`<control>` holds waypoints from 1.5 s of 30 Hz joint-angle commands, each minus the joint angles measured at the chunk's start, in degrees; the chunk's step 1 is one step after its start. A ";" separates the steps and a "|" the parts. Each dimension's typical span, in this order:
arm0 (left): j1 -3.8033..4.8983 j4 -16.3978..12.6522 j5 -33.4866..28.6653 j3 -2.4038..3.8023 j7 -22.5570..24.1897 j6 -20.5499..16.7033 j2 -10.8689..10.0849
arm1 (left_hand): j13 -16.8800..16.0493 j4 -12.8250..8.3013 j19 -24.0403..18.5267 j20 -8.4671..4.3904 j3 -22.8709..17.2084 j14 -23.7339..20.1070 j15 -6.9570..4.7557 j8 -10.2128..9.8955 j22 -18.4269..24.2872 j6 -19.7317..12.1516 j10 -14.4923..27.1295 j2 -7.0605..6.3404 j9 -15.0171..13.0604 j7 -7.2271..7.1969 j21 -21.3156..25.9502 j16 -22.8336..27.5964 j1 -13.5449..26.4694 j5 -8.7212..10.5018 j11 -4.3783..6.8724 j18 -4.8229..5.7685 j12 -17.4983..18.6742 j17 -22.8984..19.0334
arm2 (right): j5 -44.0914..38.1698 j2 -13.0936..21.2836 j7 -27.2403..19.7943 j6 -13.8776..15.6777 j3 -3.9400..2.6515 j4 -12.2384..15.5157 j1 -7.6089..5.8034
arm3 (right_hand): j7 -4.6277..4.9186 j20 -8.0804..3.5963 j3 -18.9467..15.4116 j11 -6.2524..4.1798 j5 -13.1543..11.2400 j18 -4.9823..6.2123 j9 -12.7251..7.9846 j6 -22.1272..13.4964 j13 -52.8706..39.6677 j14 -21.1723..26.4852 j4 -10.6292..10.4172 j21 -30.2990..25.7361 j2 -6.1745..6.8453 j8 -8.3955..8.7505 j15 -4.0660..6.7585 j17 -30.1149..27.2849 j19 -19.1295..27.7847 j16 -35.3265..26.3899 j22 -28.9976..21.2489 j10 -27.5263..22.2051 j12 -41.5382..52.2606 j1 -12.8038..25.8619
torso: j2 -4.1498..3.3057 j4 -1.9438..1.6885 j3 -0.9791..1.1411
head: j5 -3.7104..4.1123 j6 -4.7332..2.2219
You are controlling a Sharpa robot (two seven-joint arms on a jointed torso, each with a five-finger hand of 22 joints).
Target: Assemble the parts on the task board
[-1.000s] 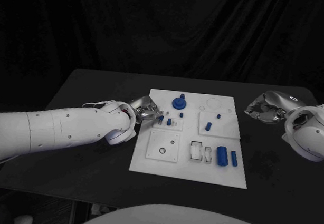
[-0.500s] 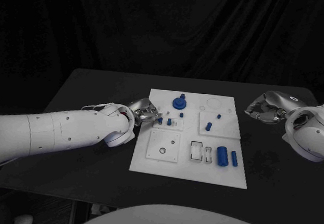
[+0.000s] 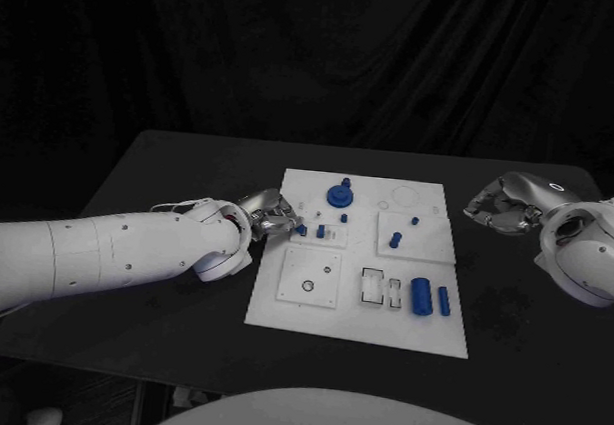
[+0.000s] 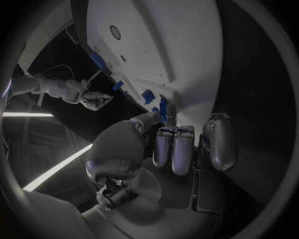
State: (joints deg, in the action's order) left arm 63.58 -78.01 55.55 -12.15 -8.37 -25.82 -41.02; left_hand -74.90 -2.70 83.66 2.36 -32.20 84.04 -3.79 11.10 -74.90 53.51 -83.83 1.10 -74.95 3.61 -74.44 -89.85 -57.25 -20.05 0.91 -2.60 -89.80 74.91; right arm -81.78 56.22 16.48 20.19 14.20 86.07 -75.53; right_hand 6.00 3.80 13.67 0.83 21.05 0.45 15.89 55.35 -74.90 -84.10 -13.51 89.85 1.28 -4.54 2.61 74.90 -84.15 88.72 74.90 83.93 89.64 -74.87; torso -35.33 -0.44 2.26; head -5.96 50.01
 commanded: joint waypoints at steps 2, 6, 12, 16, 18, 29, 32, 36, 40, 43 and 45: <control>-0.47 0.08 -0.07 0.05 1.51 0.63 0.12 | -15.10 -0.53 -0.36 -0.08 -1.00 5.79 -0.30 0.10 -10.26 -0.20 -6.17 -0.03 -0.19 -0.55 0.32 -0.03 0.00 -0.28 0.21 -1.02 -0.20 14.71 | -0.14 0.04 0.78 0.20 -0.03 -0.03 0.02 | 0.00 -0.32 0.05 -0.16 0.18 -0.32 -0.08 -0.37 -15.10 -5.44 0.42 -0.25 0.11 0.33 0.37 13.20 -5.58 -0.36 14.93 6.07 0.36 -0.28 | 0.01 -0.01 -0.01 | -0.22 -0.01; -0.87 0.24 -0.07 0.05 1.69 0.79 0.16 | -15.10 -0.53 -0.36 -0.08 -1.00 5.79 -0.30 0.10 -10.26 -0.20 -6.17 -0.03 -0.19 -0.55 0.32 -0.03 0.00 -0.28 0.21 -1.02 -0.20 14.71 | -0.14 0.01 0.78 0.13 -0.03 -0.08 0.02 | 0.01 -0.33 0.09 -0.14 0.20 -0.33 -0.08 -0.34 -15.10 -5.45 0.42 -0.22 0.12 0.31 0.38 13.27 -5.60 -0.30 14.95 6.07 0.36 -0.25 | 0.02 0.00 0.03 | -0.11 -0.01; -1.23 0.30 -0.07 0.05 1.98 0.73 0.25 | -15.10 -0.25 -0.44 -0.05 -0.88 5.71 -0.25 0.05 -10.24 -0.40 -6.17 -0.07 -0.23 -0.47 0.44 0.02 -0.01 -0.10 0.15 -1.03 -0.20 14.54 | -0.14 -0.03 0.76 0.05 -0.03 -0.13 0.03 | 0.01 -0.33 0.09 -0.14 0.20 -0.33 -0.08 -0.34 -15.10 -5.45 0.42 -0.22 0.12 0.31 0.38 13.27 -5.60 -0.30 14.95 6.07 0.36 -0.25 | 0.02 -0.06 0.01 | -0.16 -0.01; -1.38 0.42 -0.07 0.05 2.23 0.54 0.37 | -15.10 0.06 -0.49 -0.02 -0.81 5.68 -0.21 -0.02 -10.22 -0.59 -6.17 0.00 -0.24 -0.43 0.52 0.04 -0.06 0.13 0.10 -1.04 -0.20 14.48 | -0.14 -0.05 0.77 -0.02 -0.03 -0.17 0.04 | 0.01 -0.33 0.09 -0.14 0.20 -0.33 -0.08 -0.34 -15.10 -5.45 0.42 -0.22 0.12 0.31 0.38 13.27 -5.60 -0.30 14.95 6.07 0.36 -0.25 | 0.02 -0.07 -0.01 | -0.28 -0.01; -1.43 0.43 -0.07 0.05 2.32 0.49 0.41 | -15.10 0.06 -0.49 -0.02 -0.81 5.68 -0.21 -0.02 -10.22 -0.59 -6.17 0.00 -0.24 -0.43 0.52 0.04 -0.06 0.13 0.10 -1.04 -0.20 14.48 | -0.14 -0.07 0.77 -0.04 -0.03 -0.17 0.04 | 0.01 -0.33 0.09 -0.14 0.20 -0.33 -0.08 -0.34 -15.10 -5.45 0.42 -0.22 0.12 0.31 0.38 13.27 -5.60 -0.30 14.95 6.07 0.36 -0.25 | 0.01 -0.02 -0.02 | -0.30 -0.01; -1.61 0.43 -0.07 0.05 2.41 0.95 0.48 | -15.10 2.67 -0.63 0.28 0.86 5.64 0.14 -0.77 -10.22 -1.67 -6.17 -0.16 0.20 0.00 0.74 0.07 0.13 2.86 -0.29 -1.05 -0.20 14.38 | -0.14 0.03 1.03 -0.39 -0.02 -0.13 0.04 | 0.01 -0.33 0.09 -0.14 0.20 -0.33 -0.08 -0.34 -15.10 -5.45 0.42 -0.22 0.12 0.31 0.38 13.27 -5.60 -0.30 14.95 6.07 0.36 -0.25 | 0.03 -0.06 0.05 | -0.13 -0.01; -1.63 0.41 -0.07 0.05 2.34 1.18 0.47 | -15.10 4.32 -0.67 0.46 2.21 5.64 0.27 -1.08 -10.20 -1.86 -6.17 -0.27 0.55 0.14 0.84 0.07 0.37 4.87 -0.44 -1.06 -0.20 14.39 | -0.14 0.06 1.11 -0.52 -0.02 -0.16 0.04 | 0.01 -0.34 0.12 -0.13 0.20 -0.31 -0.08 -0.29 -15.10 -5.44 0.43 -0.28 0.11 0.28 0.37 13.21 -5.56 -0.35 14.92 6.07 0.36 -0.23 | 0.02 0.01 0.06 | -0.25 -0.01; -1.67 0.45 -0.07 0.05 2.36 1.44 0.43 | -15.10 8.01 -0.68 0.70 5.55 5.68 0.58 -1.57 -10.20 -1.88 -6.17 -0.87 1.21 0.51 0.89 0.03 2.22 8.14 -0.78 -1.07 -0.20 14.50 | -0.14 0.06 1.18 -0.61 -0.02 -0.23 0.04 | 0.01 -0.34 0.12 -0.13 0.20 -0.31 -0.08 -0.29 -15.10 -5.44 0.43 -0.28 0.11 0.28 0.37 13.21 -5.56 -0.35 14.92 6.07 0.36 -0.23 | -0.04 0.02 0.05 | -0.39 -0.01; -1.70 0.53 -0.07 0.05 2.44 1.62 0.39 | -15.10 11.22 -0.58 0.85 8.59 5.76 0.77 -1.72 -10.26 -1.44 -6.17 -1.58 1.64 0.76 0.71 -0.02 4.09 9.56 -1.01 -1.02 -0.20 14.65 | -0.14 0.05 1.21 -0.70 -0.02 -0.26 0.04 | 0.01 -0.34 0.12 -0.13 0.20 -0.31 -0.08 -0.29 -15.10 -5.44 0.43 -0.28 0.11 0.28 0.37 13.21 -5.56 -0.35 14.92 6.07 0.36 -0.23 | -0.04 0.09 0.02 | -0.53 -0.01; -1.71 0.57 -0.07 0.05 2.41 1.76 0.38 | -15.10 13.54 -0.51 0.91 11.07 5.81 0.78 -1.84 -10.29 -1.12 -6.17 -1.96 1.94 0.71 0.59 -0.05 5.15 9.94 -1.01 -1.02 -0.20 14.77 | -0.14 0.04 1.22 -0.75 -0.02 -0.26 0.04 | 0.01 -0.34 0.12 -0.13 0.20 -0.31 -0.08 -0.29 -15.10 -5.44 0.43 -0.28 0.11 0.28 0.37 13.21 -5.56 -0.35 14.92 6.07 0.36 -0.23 | -0.05 0.03 -0.01 | -0.54 -0.01; -1.72 0.58 -0.07 0.05 2.40 1.79 0.37 | -15.10 13.74 -0.50 0.91 11.34 5.84 0.77 -1.85 -10.29 -1.09 -6.17 -1.95 1.98 0.69 0.60 -0.07 5.07 9.95 -0.99 -1.02 -0.20 14.83 | -0.14 0.04 1.23 -0.78 -0.02 -0.26 0.04 | 0.01 -0.34 0.12 -0.13 0.20 -0.31 -0.08 -0.29 -15.10 -5.44 0.43 -0.28 0.11 0.28 0.37 13.21 -5.56 -0.35 14.92 6.07 0.36 -0.23 | -0.05 0.02 -0.01 | -0.55 -0.01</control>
State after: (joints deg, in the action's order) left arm 62.30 -77.39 55.65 -11.85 -6.03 -25.91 -40.77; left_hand -74.90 10.77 83.04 2.98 -20.95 84.07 -3.34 9.42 -74.93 52.22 -84.08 -0.85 -73.67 4.30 -73.86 -89.85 -52.44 -10.35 0.25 -2.60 -89.80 74.90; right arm -81.76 56.21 16.68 19.88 14.20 85.80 -75.53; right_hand 6.00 3.80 13.84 0.83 21.05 0.45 15.89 55.35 -74.90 -84.10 -13.35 89.85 1.28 -4.54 2.61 74.90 -84.16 88.72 74.93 83.93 89.64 -74.87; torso -35.38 -0.40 2.29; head -6.49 50.01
